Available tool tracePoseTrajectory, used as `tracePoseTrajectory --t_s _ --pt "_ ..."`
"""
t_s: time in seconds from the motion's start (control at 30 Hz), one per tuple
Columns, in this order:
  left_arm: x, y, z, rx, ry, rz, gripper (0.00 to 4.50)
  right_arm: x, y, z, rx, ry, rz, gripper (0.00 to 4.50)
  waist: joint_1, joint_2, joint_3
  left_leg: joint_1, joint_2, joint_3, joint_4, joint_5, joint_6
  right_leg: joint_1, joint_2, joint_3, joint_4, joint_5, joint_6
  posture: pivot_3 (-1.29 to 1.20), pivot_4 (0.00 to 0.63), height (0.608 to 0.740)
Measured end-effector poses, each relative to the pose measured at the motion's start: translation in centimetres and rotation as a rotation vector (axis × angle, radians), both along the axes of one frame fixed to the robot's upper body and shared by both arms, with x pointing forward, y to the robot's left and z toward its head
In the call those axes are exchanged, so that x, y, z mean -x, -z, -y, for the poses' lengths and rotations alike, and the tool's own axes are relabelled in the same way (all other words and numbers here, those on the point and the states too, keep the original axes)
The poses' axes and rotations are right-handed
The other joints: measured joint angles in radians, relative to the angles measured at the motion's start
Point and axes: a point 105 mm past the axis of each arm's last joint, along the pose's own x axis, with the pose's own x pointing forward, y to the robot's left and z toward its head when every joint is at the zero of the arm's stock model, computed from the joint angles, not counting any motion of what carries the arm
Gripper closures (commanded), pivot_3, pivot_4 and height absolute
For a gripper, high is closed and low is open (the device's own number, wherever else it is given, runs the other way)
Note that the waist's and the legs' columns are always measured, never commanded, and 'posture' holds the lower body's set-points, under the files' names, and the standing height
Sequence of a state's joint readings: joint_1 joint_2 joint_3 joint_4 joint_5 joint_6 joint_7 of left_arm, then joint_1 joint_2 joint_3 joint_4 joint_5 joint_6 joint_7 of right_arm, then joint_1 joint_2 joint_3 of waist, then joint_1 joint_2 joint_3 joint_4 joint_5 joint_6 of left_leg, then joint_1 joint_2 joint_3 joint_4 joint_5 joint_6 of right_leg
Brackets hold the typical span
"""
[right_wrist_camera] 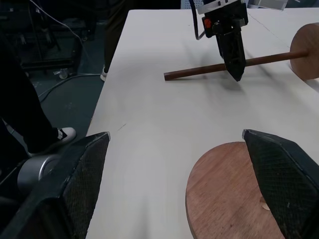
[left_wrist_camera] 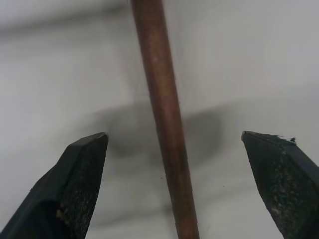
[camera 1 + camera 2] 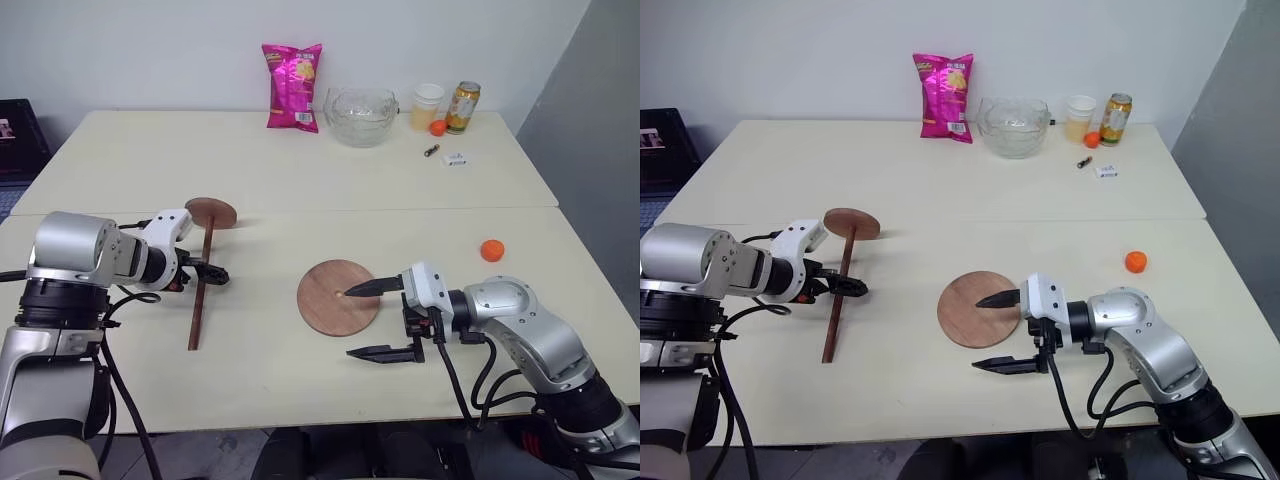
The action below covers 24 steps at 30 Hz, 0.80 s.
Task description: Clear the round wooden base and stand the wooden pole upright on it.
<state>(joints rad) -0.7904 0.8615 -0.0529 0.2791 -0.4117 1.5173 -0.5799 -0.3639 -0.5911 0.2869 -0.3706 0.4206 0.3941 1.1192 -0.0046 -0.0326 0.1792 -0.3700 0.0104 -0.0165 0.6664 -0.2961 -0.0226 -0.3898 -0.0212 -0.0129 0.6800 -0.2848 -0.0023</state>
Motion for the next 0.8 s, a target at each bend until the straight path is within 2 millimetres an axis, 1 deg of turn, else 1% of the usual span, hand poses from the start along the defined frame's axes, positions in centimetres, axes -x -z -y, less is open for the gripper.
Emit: tracePoseTrajectory --t_s 0.03,0.07,0.1,0.13,0.23,0.37,0.4,0.5,0.6,0.8 --pt "-0.2 0.0 -0.1 -0.003 -0.007 0.004 0.83 0.0 0.0 0.0 0.001 0.000 -0.002 0.00 0.000 0.000 0.000 0.000 0.000 0.000 0.000 0.000 0.000 0.000 0.000 0.000 0.000 0.000 0.000 0.00 0.150 0.740" --pt "-0.3 0.0 -0.1 -0.001 -0.009 0.008 1.15 0.0 0.0 0.0 0.002 0.001 -0.003 0.00 0.000 0.000 0.000 0.000 0.000 0.000 0.000 0.000 0.000 0.000 0.000 0.000 0.000 0.000 0.000 0.00 0.150 0.740" --pt "-0.4 0.1 0.0 0.003 -0.010 0.006 1.27 0.0 0.0 0.0 0.003 0.001 -0.003 0.00 0.000 0.000 0.000 0.000 0.000 0.000 0.000 0.000 0.000 0.000 0.000 0.000 0.000 0.000 0.000 0.00 0.150 0.740" --pt "-0.4 0.2 0.1 0.008 -0.008 0.003 1.58 0.0 0.0 0.0 0.004 0.001 -0.003 0.00 0.000 0.000 0.000 0.000 0.000 0.000 0.000 0.000 0.000 0.000 0.000 0.000 0.000 0.000 0.000 0.00 0.150 0.740" --pt "-0.4 0.5 0.3 0.017 -0.008 -0.007 2.25 0.2 -0.1 0.1 0.012 -0.004 0.005 0.00 0.000 0.000 0.000 0.000 0.000 0.000 0.000 0.000 0.000 0.000 0.000 0.000 0.000 0.000 0.000 0.00 0.150 0.740" --pt "-0.2 0.6 0.3 0.021 -0.014 -0.022 3.05 0.3 -0.1 0.3 0.016 -0.005 -0.003 0.00 0.000 0.000 0.000 0.000 0.000 0.000 0.000 0.000 0.000 0.000 0.000 0.000 0.000 0.000 0.000 0.00 0.150 0.740" --pt "-0.2 0.7 0.2 0.021 -0.015 -0.024 3.15 0.3 -0.2 0.4 0.017 -0.005 -0.007 0.00 0.000 0.000 0.000 0.000 0.000 0.000 0.000 0.000 0.000 0.000 0.000 0.000 0.000 0.000 0.000 0.00 0.150 0.740" --pt "-0.2 0.7 0.3 0.022 -0.018 -0.024 3.87 0.3 -0.5 0.6 0.014 -0.001 0.000 0.00 0.000 0.000 0.000 0.000 0.000 0.000 0.000 0.000 -0.001 0.000 0.000 0.000 0.000 0.000 0.000 0.00 0.150 0.740" --pt "-0.2 0.7 0.3 0.034 -0.023 -0.022 4.25 0.2 -0.9 0.7 0.009 0.008 0.014 0.00 0.000 0.000 0.000 0.000 0.000 0.000 0.000 0.000 -0.001 0.000 0.000 0.000 0.000 0.000 0.000 0.00 0.150 0.740" --pt "0.2 0.9 0.3 0.050 -0.031 -0.012 4.25 -0.3 -1.7 1.0 0.000 0.029 0.046 0.00 0.000 0.000 0.000 0.000 0.000 0.000 0.000 0.000 -0.001 0.000 0.000 0.000 0.000 0.000 0.000 0.00 0.150 0.740"
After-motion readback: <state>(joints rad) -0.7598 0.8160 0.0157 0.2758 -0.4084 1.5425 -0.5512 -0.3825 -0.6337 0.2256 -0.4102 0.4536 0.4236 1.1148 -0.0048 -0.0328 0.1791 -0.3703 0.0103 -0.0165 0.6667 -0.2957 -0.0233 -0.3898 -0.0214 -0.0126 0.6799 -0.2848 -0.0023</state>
